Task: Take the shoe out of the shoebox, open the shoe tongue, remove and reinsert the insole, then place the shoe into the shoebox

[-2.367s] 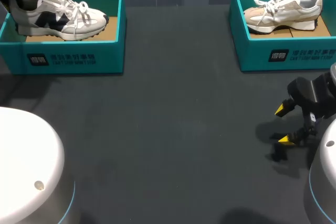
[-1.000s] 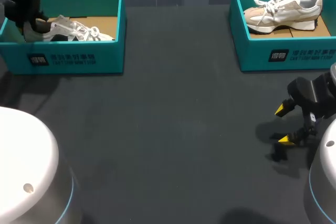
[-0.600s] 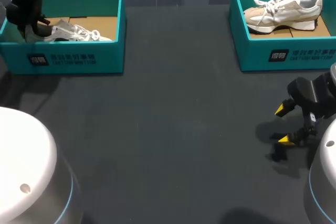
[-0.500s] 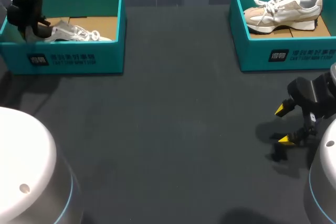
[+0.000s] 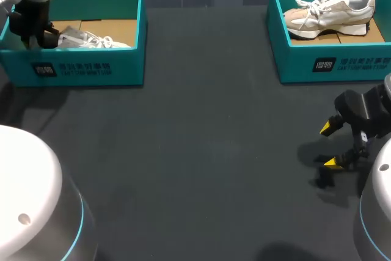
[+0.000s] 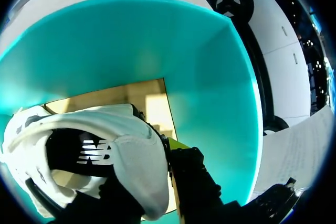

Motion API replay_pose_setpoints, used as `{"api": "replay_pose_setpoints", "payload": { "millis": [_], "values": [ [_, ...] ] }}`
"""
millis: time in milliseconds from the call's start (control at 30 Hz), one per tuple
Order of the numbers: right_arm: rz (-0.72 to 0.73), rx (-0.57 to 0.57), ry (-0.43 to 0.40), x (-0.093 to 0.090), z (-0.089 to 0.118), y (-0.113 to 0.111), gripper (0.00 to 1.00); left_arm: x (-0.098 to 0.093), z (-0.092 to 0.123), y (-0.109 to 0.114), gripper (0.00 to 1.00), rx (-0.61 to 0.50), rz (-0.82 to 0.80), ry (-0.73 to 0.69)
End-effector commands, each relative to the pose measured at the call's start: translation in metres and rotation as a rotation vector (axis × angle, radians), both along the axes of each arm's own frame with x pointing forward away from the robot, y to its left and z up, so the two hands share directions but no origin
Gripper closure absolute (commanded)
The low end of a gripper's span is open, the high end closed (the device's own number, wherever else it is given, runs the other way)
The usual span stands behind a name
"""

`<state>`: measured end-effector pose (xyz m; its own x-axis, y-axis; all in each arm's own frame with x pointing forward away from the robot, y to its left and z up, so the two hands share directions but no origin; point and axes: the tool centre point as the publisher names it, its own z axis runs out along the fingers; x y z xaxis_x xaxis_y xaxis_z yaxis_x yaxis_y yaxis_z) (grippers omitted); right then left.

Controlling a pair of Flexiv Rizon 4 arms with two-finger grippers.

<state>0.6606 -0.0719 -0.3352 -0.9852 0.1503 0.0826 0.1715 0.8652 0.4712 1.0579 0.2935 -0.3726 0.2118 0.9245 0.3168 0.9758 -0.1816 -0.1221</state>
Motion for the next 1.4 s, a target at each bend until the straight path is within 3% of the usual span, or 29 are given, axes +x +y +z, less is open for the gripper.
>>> {"api": "replay_pose_setpoints", "payload": {
  "millis": [33, 233, 500, 667, 867, 900, 1000, 1200, 1400],
  "values": [
    [-0.001, -0.002, -0.002, -0.002, 0.001, 0.000, 0.00, 0.004, -0.011, 0.001, 0.96, 0.003, 0.006, 0.000],
    [-0.001, -0.002, -0.002, -0.002, 0.001, 0.000, 0.00, 0.003, -0.013, 0.002, 0.86, -0.001, 0.013, 0.002],
    [-0.001, -0.002, -0.002, -0.002, 0.001, 0.000, 0.00, 0.001, -0.015, 0.001, 0.58, -0.009, 0.020, 0.007],
    [-0.001, -0.002, -0.002, -0.002, 0.001, 0.000, 0.00, 0.002, -0.008, -0.002, 0.56, -0.034, 0.031, 0.006],
    [-0.001, -0.002, -0.002, -0.002, 0.001, 0.000, 0.00, 0.003, 0.007, -0.006, 0.49, -0.069, 0.033, -0.009],
    [-0.001, -0.002, -0.002, -0.002, 0.001, 0.000, 0.00, 0.002, 0.010, -0.007, 0.41, -0.075, 0.034, -0.008],
    [-0.001, -0.002, -0.002, -0.002, 0.001, 0.000, 0.00, 0.002, 0.019, -0.010, 0.32, -0.089, 0.034, -0.017],
    [-0.001, -0.002, -0.002, -0.002, 0.001, 0.000, 0.00, -0.001, 0.040, -0.013, 0.00, -0.115, 0.032, -0.032],
    [-0.001, -0.002, -0.002, -0.002, 0.001, 0.000, 0.00, -0.007, 0.067, -0.014, 0.00, -0.136, 0.033, -0.052]
  ]
}}
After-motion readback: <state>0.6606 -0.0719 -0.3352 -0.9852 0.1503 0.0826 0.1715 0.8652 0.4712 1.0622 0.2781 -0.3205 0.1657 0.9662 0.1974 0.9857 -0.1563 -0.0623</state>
